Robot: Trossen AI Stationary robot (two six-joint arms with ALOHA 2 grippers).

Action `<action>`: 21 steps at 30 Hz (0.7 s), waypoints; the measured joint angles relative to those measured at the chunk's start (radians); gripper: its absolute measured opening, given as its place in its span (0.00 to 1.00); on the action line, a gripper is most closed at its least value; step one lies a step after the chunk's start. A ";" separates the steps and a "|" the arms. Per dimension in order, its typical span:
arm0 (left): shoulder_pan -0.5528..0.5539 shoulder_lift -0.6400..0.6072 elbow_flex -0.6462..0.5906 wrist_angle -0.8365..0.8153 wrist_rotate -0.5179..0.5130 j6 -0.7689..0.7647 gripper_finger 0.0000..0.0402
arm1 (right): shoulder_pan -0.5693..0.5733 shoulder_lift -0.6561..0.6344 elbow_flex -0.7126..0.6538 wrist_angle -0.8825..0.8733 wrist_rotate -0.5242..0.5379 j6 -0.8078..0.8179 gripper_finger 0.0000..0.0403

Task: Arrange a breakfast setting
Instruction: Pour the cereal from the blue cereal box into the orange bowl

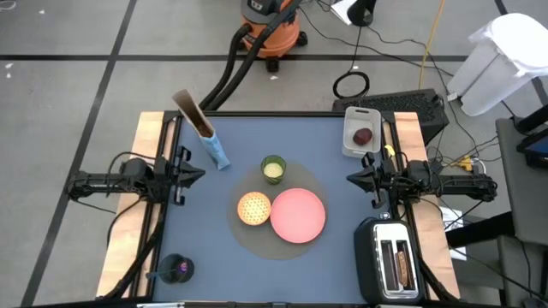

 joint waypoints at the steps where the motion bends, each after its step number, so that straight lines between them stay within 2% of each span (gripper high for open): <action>1: 0.000 0.000 0.000 0.000 0.000 -0.017 0.07 | 0.000 0.000 0.000 0.000 0.000 0.000 0.02; 7: 0.000 0.000 0.000 0.000 0.000 -0.081 0.07 | 0.000 0.000 0.000 0.000 0.000 0.000 0.02; 10: 0.000 0.000 0.000 0.000 -0.001 -0.116 0.11 | 0.000 0.000 0.000 0.000 0.000 0.000 0.02; 21: 0.000 0.000 0.000 -0.001 -0.037 -0.159 0.46 | 0.000 0.000 0.000 0.000 0.000 0.000 0.02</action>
